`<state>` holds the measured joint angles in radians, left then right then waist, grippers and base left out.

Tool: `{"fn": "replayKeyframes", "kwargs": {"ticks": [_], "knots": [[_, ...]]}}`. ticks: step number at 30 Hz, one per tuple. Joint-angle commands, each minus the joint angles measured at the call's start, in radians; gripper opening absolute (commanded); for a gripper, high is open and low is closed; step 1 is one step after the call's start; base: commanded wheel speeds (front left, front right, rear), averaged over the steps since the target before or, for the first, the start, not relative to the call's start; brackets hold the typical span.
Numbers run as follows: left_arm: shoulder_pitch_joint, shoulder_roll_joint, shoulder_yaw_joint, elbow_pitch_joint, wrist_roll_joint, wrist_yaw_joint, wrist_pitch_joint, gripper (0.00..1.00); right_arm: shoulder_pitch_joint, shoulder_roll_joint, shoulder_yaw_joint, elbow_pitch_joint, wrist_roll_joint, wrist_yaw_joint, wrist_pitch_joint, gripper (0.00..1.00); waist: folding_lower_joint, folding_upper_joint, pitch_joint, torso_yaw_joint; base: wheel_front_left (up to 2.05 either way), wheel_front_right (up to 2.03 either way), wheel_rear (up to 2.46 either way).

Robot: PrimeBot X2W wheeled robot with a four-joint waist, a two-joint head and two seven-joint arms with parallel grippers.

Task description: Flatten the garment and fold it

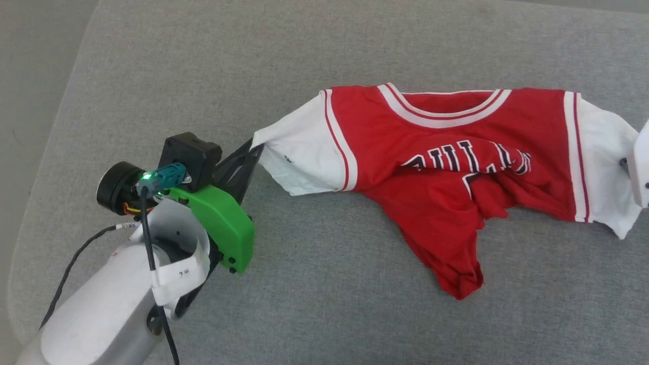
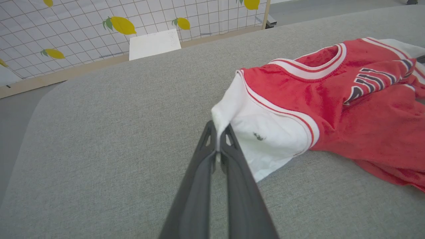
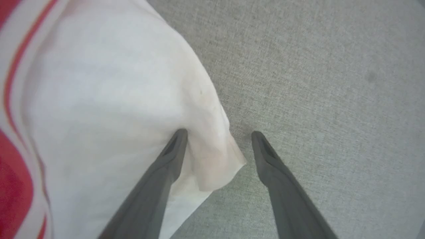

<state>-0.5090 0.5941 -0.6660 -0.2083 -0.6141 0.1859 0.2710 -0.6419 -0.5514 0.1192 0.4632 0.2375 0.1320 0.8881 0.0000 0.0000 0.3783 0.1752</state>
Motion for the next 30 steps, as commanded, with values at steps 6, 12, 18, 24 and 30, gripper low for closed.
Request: {"fn": "replayKeyframes", "kwargs": {"ticks": [6,12,18,24,30], "knots": [[-0.011,-0.011,-0.002,0.032,-0.006,-0.009,-0.017,0.00,0.001,-0.016,0.095,0.066,0.037,-0.001,-0.077,0.00,0.0000,0.0000,0.008,0.007,0.00,0.00,0.00],[-0.007,-0.006,0.017,0.072,-0.019,-0.009,-0.043,0.00,-0.042,-0.040,0.100,0.073,0.045,-0.001,-0.218,0.00,0.0000,0.0000,-0.034,-0.014,0.00,0.00,0.00],[-0.006,0.017,0.066,0.091,-0.024,0.010,-0.087,0.00,-0.086,-0.059,0.093,0.047,0.052,-0.001,-0.369,0.00,0.0000,0.0000,-0.118,-0.052,0.00,0.00,0.00],[-0.003,0.054,0.134,0.065,-0.024,0.046,-0.136,0.00,-0.109,-0.086,0.079,-0.022,0.059,-0.001,-0.486,0.00,0.0000,0.0000,-0.205,-0.093,0.00,0.00,0.00],[-0.002,0.108,0.220,-0.002,-0.014,0.094,-0.186,0.00,-0.122,-0.112,0.065,-0.144,0.078,-0.001,-0.565,0.00,0.0000,0.0000,-0.279,-0.126,0.00,0.00,0.00]]}}
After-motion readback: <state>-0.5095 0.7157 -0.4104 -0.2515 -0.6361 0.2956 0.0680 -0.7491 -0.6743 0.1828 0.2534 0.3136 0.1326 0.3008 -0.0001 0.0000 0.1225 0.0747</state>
